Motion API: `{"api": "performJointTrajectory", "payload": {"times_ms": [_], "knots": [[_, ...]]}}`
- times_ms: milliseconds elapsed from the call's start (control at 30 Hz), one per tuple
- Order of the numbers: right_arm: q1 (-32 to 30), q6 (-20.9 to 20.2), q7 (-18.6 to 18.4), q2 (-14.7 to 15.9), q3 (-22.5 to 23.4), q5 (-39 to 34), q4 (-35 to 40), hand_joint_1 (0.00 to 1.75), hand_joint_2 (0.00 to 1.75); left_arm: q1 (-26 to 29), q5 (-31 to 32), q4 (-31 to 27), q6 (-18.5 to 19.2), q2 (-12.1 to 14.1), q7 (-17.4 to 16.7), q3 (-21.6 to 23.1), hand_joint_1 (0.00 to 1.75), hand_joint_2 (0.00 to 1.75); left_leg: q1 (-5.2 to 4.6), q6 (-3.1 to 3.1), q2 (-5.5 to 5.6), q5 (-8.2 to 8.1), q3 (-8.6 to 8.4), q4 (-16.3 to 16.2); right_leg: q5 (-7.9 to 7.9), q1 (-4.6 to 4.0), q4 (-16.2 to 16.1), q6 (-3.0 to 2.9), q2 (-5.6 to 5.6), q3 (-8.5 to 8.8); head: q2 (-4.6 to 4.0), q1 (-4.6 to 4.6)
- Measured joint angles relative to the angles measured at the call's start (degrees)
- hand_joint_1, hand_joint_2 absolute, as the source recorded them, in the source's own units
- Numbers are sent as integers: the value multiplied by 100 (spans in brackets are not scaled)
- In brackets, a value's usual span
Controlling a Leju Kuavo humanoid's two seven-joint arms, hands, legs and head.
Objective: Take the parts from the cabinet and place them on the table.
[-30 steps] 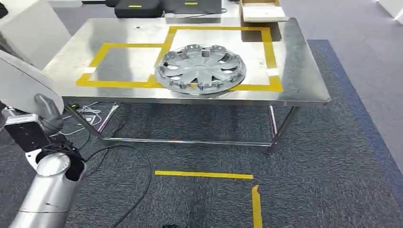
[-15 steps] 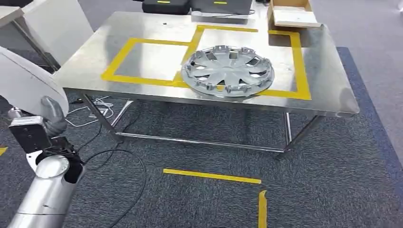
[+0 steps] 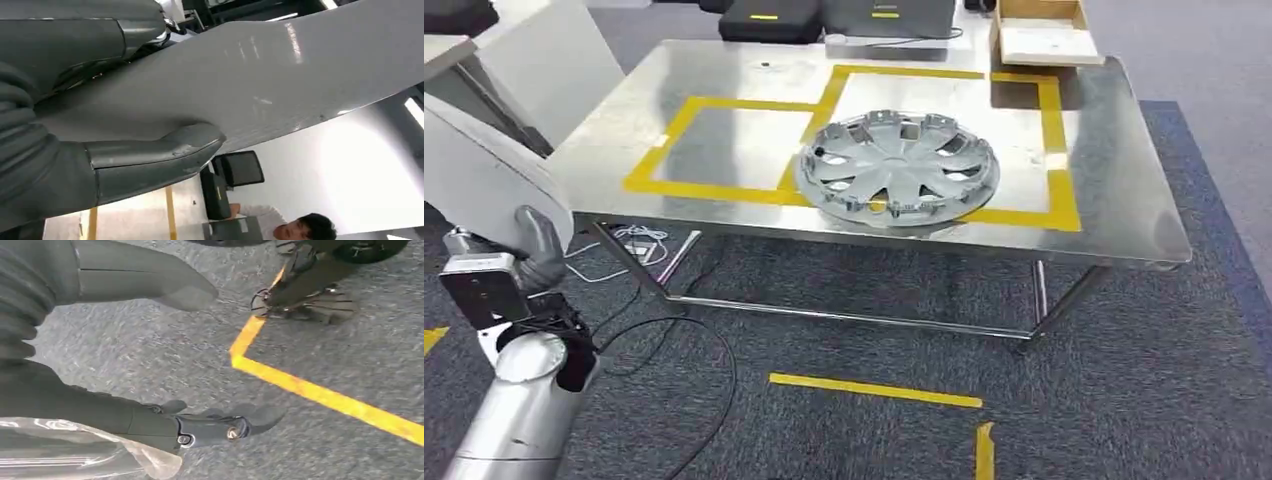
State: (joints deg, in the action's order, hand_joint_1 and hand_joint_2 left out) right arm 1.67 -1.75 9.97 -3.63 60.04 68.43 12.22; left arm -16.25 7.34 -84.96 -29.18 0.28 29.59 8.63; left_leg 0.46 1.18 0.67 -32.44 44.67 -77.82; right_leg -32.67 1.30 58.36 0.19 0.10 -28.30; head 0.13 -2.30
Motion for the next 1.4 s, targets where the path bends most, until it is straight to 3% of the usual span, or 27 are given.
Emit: {"api": "performJointTrajectory", "payload": {"times_ms": [33,100,133,167,233,300,333,400,433,500,567,600,633,667,700,767,833,867,900,1000,1033,1067,1100,1167,1200,1333,1400], "knots": [[-7,-2,0,0,0,2,0,0,175,7,0,0,9,0,0,0,175,175,0,-11,-1,259,37,141,-81,0,-3,3,0,114,0,-2],[-9,-9,2,-9,0,15,0,0,175,0,17,-4,59,8,0,-2,175,175,-7,-65,-6,1068,-155,1052,-260,10,-13,17,-1,372,0,2],[-5,-9,4,-13,0,17,0,0,175,2,44,-2,78,13,-2,-4,175,175,-28,-92,-24,1309,-255,1430,-351,15,-45,41,-7,392,0,2],[15,-9,9,-13,0,22,-2,0,175,10,48,9,105,22,-20,-2,175,175,-112,-115,-50,1163,-271,1323,-387,-7,-128,93,-7,435,-4,4],[29,-7,18,-20,0,39,-2,0,175,-21,72,2,144,33,-35,0,175,175,-125,-230,-55,893,-483,1724,-393,4,-302,162,-43,507,-4,-33],[46,-9,24,-20,0,59,-2,0,175,-12,105,-6,166,33,-35,2,175,175,-104,-299,-45,843,-607,1864,-194,-5,-310,276,-61,647,-2,-15],[50,-9,28,-20,0,61,-2,0,175,10,116,-26,188,31,-35,0,175,175,-71,-323,-27,823,-775,2001,-77,-4,-11,277,-34,457,0,26],[61,-13,37,-20,-2,66,-2,0,175,-8,159,-17,231,55,-50,-13,175,175,-89,-378,-22,731,-1007,2149,141,-44,1048,120,-4,-262,0,46],[53,-15,37,-20,-2,70,-2,0,175,13,175,-15,269,48,-55,-7,175,175,-99,-389,-20,655,-1122,2190,-69,-77,1416,85,2,-623,0,42],[6,-33,35,-20,-2,79,-7,0,175,27,212,-13,313,46,-61,18,175,175,-118,-404,21,465,-1379,2212,-764,-122,1560,125,13,-1133,0,50],[-13,-35,35,-20,0,81,-7,0,175,25,254,-13,365,48,-105,31,175,175,-137,-401,38,240,-1703,2212,-967,-124,1209,164,15,-1343,0,55],[-16,-46,35,-20,0,81,-7,0,175,21,286,-13,389,48,-135,35,175,175,-144,-396,37,102,-1898,2212,-701,-124,873,154,14,-1365,0,59],[-24,-57,35,-20,0,81,-7,0,175,13,306,-13,411,48,-157,46,175,175,-149,-389,32,-42,-2047,2215,-47,-124,464,148,14,-1361,0,57],[-53,-72,37,-20,0,85,-11,0,175,-11,332,9,442,50,-160,59,175,175,-151,-385,39,-176,-2183,2184,903,-135,135,134,6,-1391,0,66],[-48,-81,37,-20,0,100,-13,0,175,-24,361,33,494,48,-186,96,175,175,-164,-352,76,-314,-2262,2178,1024,-158,136,93,-28,-1329,0,63],[-13,-85,37,-17,0,103,-11,0,175,-58,391,33,544,46,-238,127,175,175,-128,-274,88,-364,-2449,2168,930,-204,140,-3,3,-1156,0,46],[29,-87,37,-22,0,107,-11,0,175,-91,409,33,566,52,-245,131,175,175,-129,-242,65,-62,-2155,1573,867,-162,97,-86,-9,-982,0,73],[29,-87,39,-17,0,107,-9,0,175,-103,413,33,564,55,-243,136,175,175,-133,-197,23,166,-1846,1016,780,-143,79,-115,-15,-882,0,37],[31,-85,42,-9,0,109,-7,0,175,-107,413,33,566,48,-243,147,175,175,-107,-160,12,132,-1540,601,732,-130,59,-120,-16,-788,0,50],[18,-81,42,-9,7,116,-4,0,175,-99,492,55,568,79,-289,151,175,175,-30,-62,5,-923,-976,327,519,-103,29,-110,20,-506,0,41],[19,-83,42,-9,9,116,-4,0,175,-97,533,59,566,83,-313,155,175,175,-15,-45,2,-1138,-875,403,446,-95,29,-108,33,-409,0,39],[17,-83,42,-11,11,118,-5,0,175,-97,562,68,559,87,-345,160,175,175,-7,-36,1,-1101,-823,599,366,-87,29,-100,42,-301,0,46],[17,-85,42,-13,13,120,-7,0,175,-95,575,74,555,87,-348,164,175,175,-7,-42,0,-783,-823,909,290,-76,29,-85,49,-203,0,44],[15,-85,44,-15,22,120,-7,0,175,-96,586,87,553,96,-348,175,175,175,-8,-75,-51,558,-819,1725,155,-68,11,-32,53,-163,0,37],[27,-83,44,-13,24,122,-7,0,175,-91,586,118,551,105,-348,177,175,175,-28,-78,-67,551,-765,1722,85,-88,57,22,91,-26,0,55],[30,-76,44,-13,26,120,-4,0,175,-117,601,131,551,98,-365,216,175,175,8,-188,-38,763,-855,1822,-23,-101,-21,151,63,-27,0,48],[41,-74,48,-13,28,124,-4,0,175,-146,671,133,612,98,-485,238,175,175,12,-255,-43,755,-874,1851,-282,-94,375,181,37,-220,0,68]]}}
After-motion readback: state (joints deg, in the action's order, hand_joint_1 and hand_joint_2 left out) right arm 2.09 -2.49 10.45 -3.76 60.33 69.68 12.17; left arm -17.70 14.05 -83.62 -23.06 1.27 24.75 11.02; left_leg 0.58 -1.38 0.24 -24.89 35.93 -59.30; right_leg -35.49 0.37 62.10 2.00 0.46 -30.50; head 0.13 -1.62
